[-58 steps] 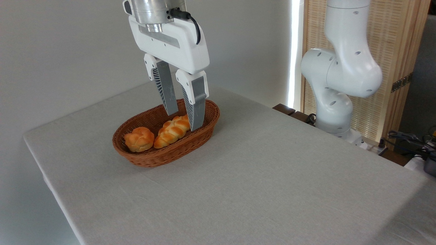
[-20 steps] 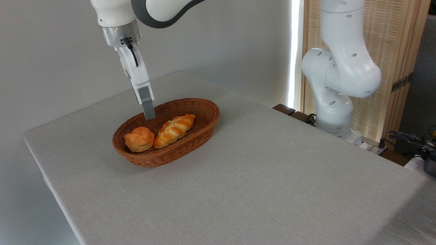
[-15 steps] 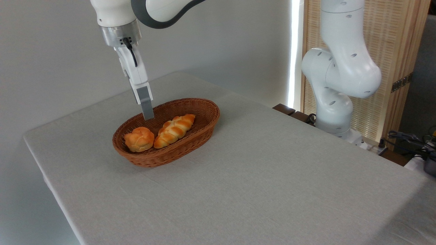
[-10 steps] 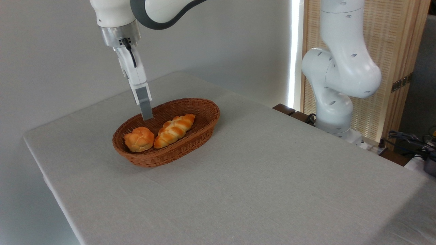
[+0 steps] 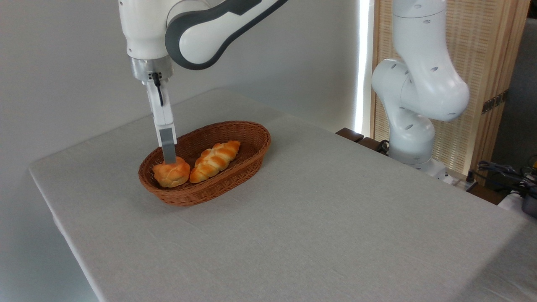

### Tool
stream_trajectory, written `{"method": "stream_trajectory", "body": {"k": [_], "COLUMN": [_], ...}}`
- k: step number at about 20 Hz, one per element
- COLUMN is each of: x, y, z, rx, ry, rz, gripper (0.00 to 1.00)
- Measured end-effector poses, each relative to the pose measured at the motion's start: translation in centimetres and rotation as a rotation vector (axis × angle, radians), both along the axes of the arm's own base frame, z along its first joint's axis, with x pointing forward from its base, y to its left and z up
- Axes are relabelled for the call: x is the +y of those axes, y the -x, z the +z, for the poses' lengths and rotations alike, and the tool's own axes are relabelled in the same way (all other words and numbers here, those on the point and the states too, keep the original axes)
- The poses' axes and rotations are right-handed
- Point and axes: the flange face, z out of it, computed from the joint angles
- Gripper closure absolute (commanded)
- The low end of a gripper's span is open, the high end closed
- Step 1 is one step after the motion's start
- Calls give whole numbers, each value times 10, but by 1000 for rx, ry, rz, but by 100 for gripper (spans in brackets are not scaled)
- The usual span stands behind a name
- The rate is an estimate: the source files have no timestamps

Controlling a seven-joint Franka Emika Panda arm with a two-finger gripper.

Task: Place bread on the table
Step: 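Lower the gripper onto the round bread roll and close on it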

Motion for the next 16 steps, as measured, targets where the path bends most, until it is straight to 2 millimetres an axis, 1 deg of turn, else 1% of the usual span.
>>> {"method": "stream_trajectory", "body": {"k": [3,5,7,8,10,11,13,16], "x": [-6,-11,-14,-15,-15,-15,-15,-15], "y": [-1,-4,-6,-6,-6,-6,-6,-6], "z": [-13,-26,-40,-44,-45,-45,-45,-45], "rx": [-32,-37,-30,-27,-25,-25,-25,-25], "ry": [-23,-16,-14,-15,-16,-16,-16,-16], "rz": [-28,-37,-42,-44,-45,-45,-45,-45], "gripper": [0,0,4,13,39,48,63,72]}}
